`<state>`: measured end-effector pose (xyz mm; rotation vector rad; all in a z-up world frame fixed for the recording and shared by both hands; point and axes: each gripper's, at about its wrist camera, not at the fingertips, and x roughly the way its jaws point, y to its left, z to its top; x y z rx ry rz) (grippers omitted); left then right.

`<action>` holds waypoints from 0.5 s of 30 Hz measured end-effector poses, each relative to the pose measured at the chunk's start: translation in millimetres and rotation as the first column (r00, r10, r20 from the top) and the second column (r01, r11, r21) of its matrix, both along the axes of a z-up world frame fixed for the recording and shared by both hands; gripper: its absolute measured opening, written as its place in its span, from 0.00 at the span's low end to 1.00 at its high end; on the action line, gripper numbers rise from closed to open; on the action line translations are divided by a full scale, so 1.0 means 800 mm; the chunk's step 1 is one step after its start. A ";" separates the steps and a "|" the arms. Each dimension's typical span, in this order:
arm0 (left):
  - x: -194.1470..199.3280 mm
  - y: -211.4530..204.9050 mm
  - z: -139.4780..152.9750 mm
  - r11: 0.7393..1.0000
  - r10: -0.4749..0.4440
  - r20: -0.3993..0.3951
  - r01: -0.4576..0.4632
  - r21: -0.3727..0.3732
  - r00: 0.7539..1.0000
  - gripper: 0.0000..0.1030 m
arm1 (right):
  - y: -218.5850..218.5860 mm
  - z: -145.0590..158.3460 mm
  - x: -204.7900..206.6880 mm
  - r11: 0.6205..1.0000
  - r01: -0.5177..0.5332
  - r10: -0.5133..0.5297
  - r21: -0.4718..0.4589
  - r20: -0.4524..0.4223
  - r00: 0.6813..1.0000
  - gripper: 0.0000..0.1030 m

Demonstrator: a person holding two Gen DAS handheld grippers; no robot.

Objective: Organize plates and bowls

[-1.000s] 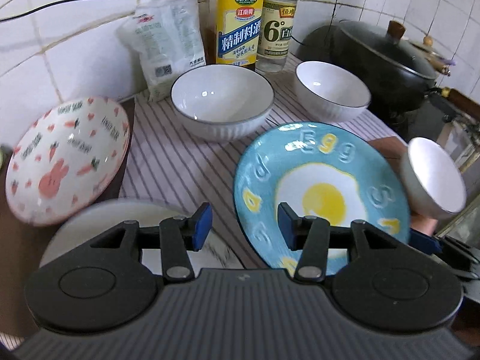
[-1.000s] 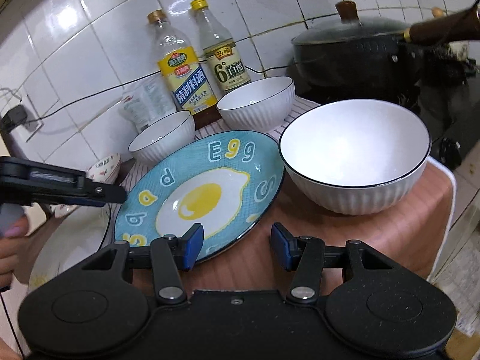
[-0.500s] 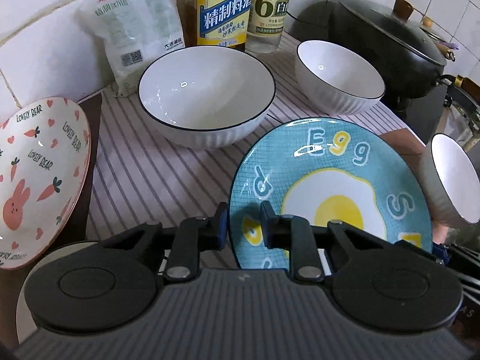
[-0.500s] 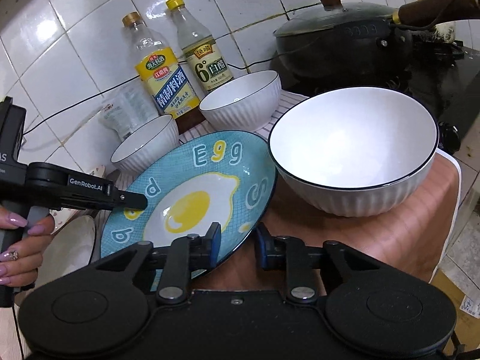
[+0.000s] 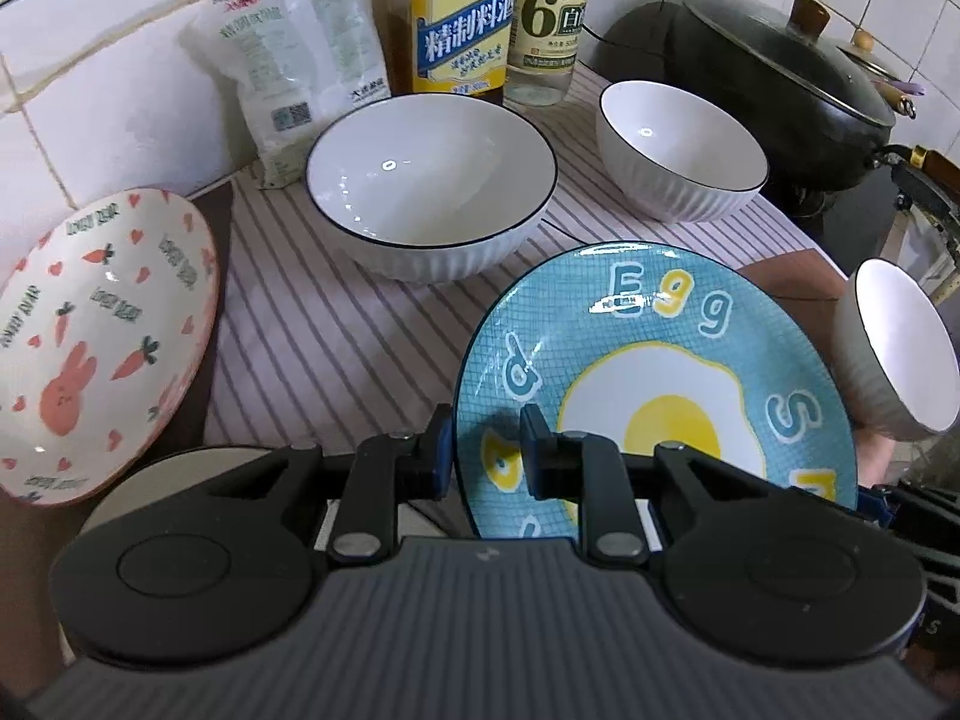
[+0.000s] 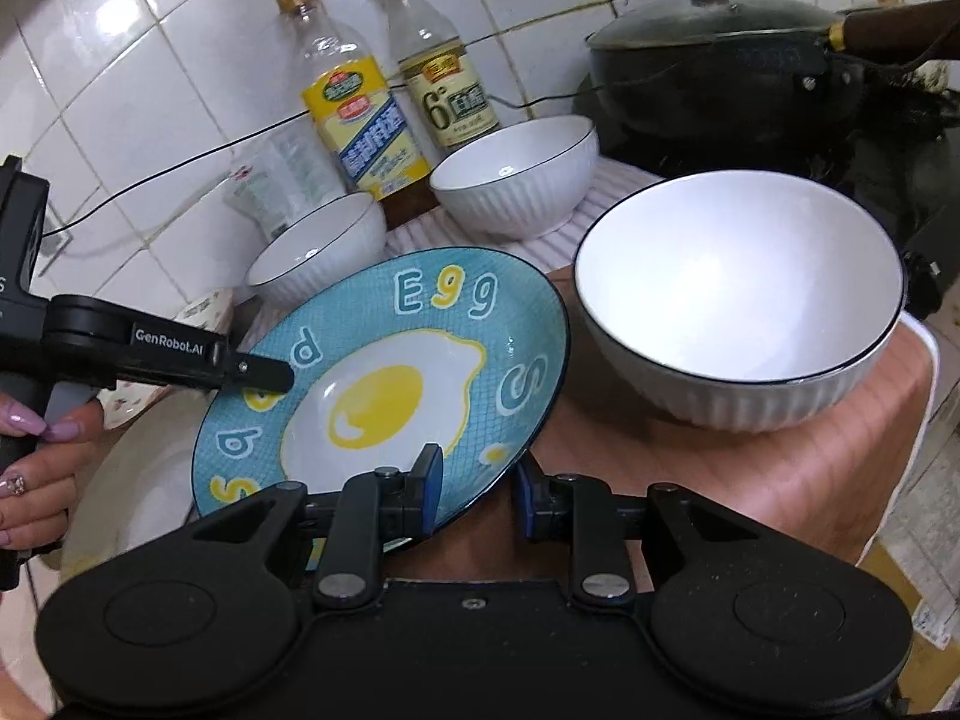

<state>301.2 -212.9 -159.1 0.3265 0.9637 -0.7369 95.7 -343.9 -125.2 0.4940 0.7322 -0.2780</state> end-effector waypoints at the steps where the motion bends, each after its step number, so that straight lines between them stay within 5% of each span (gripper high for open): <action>1: -0.001 0.001 0.001 1.000 0.002 0.006 -0.002 0.008 1.000 0.20 | 0.000 0.001 -0.002 1.000 -0.007 0.007 0.019 0.007 1.000 0.29; 15: -0.045 0.063 0.057 0.995 0.089 0.056 -0.087 -0.041 0.994 0.20 | 0.036 0.045 -0.015 0.994 -0.111 0.110 0.011 0.077 0.991 0.29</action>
